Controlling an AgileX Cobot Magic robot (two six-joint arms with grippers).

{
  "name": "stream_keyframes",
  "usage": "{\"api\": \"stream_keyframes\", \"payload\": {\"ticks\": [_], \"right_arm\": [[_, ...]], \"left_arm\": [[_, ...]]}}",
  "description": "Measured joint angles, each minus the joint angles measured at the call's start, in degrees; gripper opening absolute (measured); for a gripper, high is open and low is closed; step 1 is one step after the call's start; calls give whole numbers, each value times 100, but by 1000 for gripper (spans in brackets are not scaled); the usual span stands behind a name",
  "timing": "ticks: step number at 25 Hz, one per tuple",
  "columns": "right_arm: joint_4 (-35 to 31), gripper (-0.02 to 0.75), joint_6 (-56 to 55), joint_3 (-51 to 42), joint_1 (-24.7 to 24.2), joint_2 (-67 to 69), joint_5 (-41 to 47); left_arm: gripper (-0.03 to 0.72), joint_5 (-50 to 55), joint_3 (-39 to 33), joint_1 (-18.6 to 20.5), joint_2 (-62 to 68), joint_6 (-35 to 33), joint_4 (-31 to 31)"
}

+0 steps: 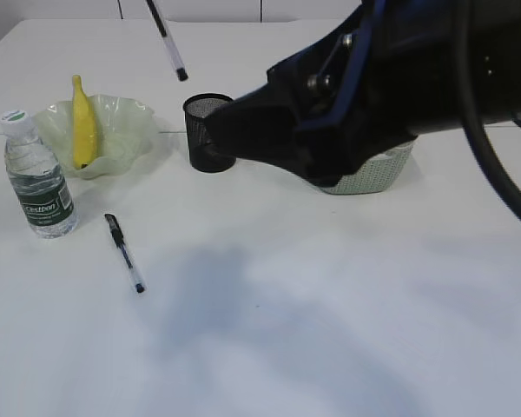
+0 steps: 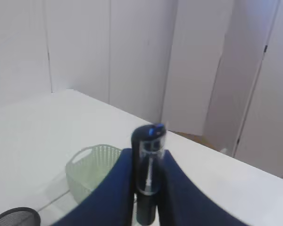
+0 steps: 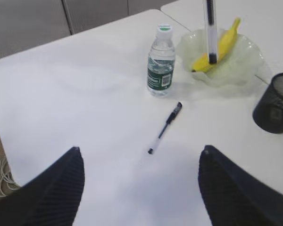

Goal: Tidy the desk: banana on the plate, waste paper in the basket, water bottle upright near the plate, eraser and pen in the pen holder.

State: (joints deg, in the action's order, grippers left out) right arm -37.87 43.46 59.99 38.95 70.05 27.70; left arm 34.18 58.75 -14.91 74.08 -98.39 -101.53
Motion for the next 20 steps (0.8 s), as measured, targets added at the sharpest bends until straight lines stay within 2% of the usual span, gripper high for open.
{"api": "stream_keyframes", "payload": {"ticks": [6, 17, 20], "right_arm": [[1712, 562, -1682, 0, 0, 0, 127], [5715, 542, -5680, 0, 0, 0, 1384], [6300, 529, -6159, 0, 0, 0, 1476]], "left_arm": [[69, -331, 412, 0, 636, -86, -37], [69, -460, 1100, 0, 1669, -99, -62], [69, -584, 1281, 0, 1900, -99, -72]]}}
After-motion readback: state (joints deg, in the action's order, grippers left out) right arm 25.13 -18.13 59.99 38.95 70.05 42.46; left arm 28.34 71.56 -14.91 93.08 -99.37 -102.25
